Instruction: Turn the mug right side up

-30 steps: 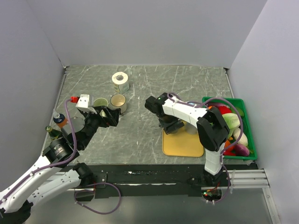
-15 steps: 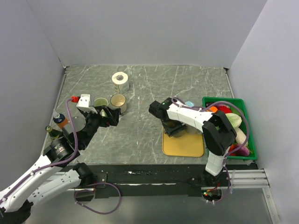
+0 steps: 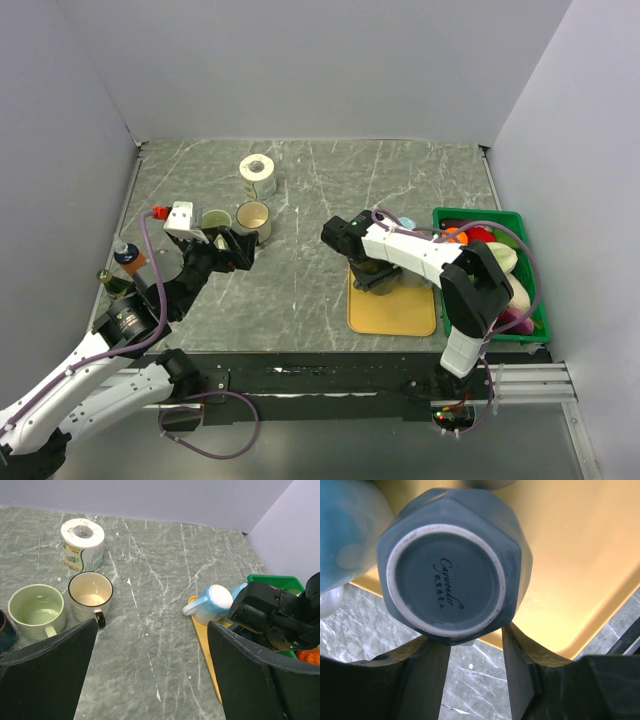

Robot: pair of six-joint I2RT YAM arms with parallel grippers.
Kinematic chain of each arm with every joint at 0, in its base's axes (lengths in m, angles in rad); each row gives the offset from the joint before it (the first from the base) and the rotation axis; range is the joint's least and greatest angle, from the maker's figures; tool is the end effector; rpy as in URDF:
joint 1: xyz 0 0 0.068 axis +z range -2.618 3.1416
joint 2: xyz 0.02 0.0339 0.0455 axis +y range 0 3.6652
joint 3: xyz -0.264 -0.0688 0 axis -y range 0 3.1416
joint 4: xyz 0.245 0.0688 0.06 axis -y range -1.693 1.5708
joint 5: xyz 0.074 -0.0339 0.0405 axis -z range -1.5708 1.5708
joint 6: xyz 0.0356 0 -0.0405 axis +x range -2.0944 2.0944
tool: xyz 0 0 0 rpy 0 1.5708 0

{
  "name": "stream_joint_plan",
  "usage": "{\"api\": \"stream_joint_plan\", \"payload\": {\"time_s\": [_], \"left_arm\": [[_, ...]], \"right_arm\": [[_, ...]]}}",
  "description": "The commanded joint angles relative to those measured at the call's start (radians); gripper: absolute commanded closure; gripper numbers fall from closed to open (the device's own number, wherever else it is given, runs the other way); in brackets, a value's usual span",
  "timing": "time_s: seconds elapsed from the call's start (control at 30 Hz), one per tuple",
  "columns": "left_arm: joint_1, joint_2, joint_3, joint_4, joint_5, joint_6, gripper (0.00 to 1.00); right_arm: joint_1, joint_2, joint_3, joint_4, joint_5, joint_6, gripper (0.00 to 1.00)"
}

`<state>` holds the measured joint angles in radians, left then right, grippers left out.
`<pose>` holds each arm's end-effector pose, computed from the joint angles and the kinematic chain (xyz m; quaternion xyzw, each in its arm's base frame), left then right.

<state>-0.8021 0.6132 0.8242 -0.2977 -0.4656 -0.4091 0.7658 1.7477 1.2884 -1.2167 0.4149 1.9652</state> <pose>0.1064 -0.0870 0.3662 -0.0129 0.7338 -0.2345 0.6374 0.2273 0.1986 0.2126 0.5426 0.8128 -0.0923 0.1909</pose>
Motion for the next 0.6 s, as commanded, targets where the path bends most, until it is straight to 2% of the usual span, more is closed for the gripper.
{"api": "stream_joint_plan", "payload": {"time_s": [0.0,0.3,0.43,0.53,0.57], "left_arm": [[-0.002,0.003,0.015,0.014,-0.004,-0.007,0.04],[-0.002,0.003,0.013,0.012,0.001,-0.007,0.04],[-0.002,0.003,0.013,0.012,0.001,-0.007,0.04],[-0.002,0.005,0.013,0.012,0.002,-0.005,0.04],[-0.002,0.005,0.013,0.012,0.002,-0.004,0.04]], "right_arm": [[0.006,0.013,0.015,-0.018,0.047,0.018,0.51],[0.004,0.05,0.028,-0.007,0.053,0.015,0.53],[0.006,0.047,0.019,-0.006,0.055,0.024,0.6],[0.004,0.047,0.017,0.002,0.056,0.017,0.72],[0.003,0.049,0.015,0.003,0.053,0.014,0.83]]}}
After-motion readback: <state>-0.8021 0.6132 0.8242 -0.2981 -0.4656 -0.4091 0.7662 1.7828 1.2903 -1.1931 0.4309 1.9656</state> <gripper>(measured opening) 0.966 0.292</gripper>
